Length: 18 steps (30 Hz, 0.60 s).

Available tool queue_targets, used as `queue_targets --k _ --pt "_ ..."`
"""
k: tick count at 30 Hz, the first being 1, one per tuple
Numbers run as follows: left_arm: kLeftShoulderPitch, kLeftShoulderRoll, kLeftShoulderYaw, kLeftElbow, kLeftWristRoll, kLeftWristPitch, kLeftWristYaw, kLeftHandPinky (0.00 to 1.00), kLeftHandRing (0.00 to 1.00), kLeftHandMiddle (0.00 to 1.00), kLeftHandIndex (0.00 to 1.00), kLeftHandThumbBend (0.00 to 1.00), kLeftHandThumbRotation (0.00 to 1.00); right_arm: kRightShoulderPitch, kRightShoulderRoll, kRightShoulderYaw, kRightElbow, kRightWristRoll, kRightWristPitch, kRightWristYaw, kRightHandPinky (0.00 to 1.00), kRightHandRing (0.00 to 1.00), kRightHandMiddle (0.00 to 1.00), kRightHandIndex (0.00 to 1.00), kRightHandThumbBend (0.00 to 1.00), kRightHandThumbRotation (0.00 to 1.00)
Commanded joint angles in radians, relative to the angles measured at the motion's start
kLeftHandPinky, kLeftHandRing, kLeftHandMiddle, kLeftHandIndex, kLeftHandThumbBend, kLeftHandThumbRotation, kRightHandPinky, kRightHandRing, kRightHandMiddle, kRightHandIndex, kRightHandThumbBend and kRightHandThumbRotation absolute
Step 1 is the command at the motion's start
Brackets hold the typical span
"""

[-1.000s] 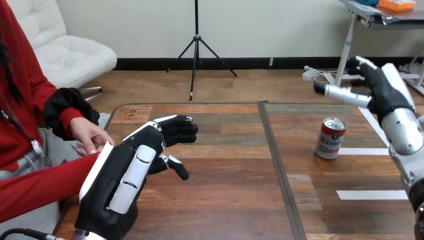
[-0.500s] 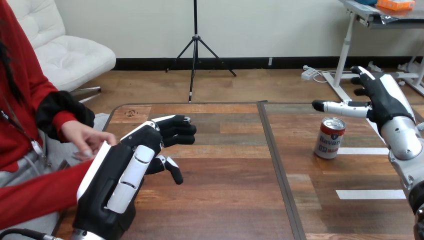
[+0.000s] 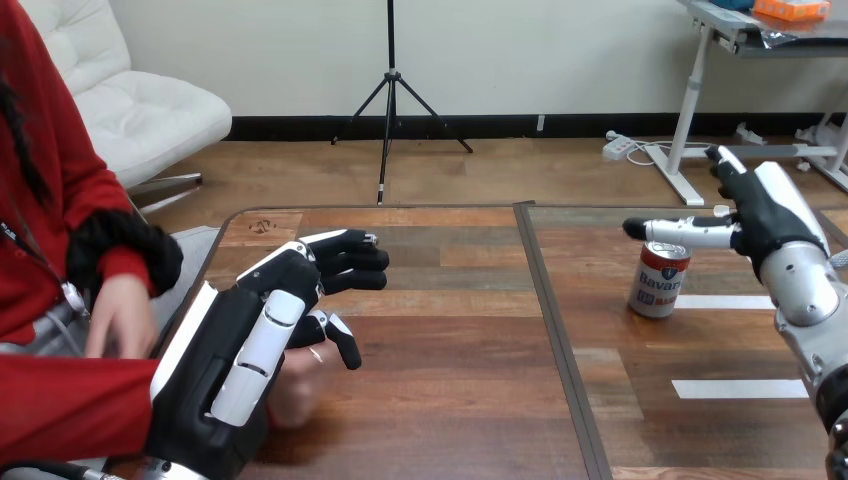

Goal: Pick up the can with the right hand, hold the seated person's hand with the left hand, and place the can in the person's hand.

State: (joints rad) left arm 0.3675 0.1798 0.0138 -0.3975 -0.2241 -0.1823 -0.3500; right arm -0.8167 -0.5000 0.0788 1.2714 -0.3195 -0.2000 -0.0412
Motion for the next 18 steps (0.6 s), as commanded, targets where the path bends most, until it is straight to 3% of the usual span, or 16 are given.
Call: queue_targets --k 1,10,18 --pt "-0.046 0.006 0.005 -0.024 0.004 -0.013 0.004 0.33 0.72 0.72 0.7 0.7 0.91 -0.003 0.014 0.016 -0.001 -0.008 0.001 -0.001 0.84 0.95 0.97 0.99 1.0 0.35" --pt "-0.046 0.01 0.007 -0.026 -0.001 -0.012 0.0 0.35 0.72 0.73 0.7 0.71 0.91 0.019 0.023 0.043 0.0 -0.029 0.002 -0.016 0.83 0.94 0.96 0.97 1.0 0.33" --pt "-0.049 0.014 0.01 -0.023 -0.007 -0.015 -0.008 0.36 0.72 0.73 0.7 0.7 0.91 0.033 0.035 0.046 0.006 -0.026 0.008 -0.01 0.8 0.92 0.94 0.95 1.0 0.32"
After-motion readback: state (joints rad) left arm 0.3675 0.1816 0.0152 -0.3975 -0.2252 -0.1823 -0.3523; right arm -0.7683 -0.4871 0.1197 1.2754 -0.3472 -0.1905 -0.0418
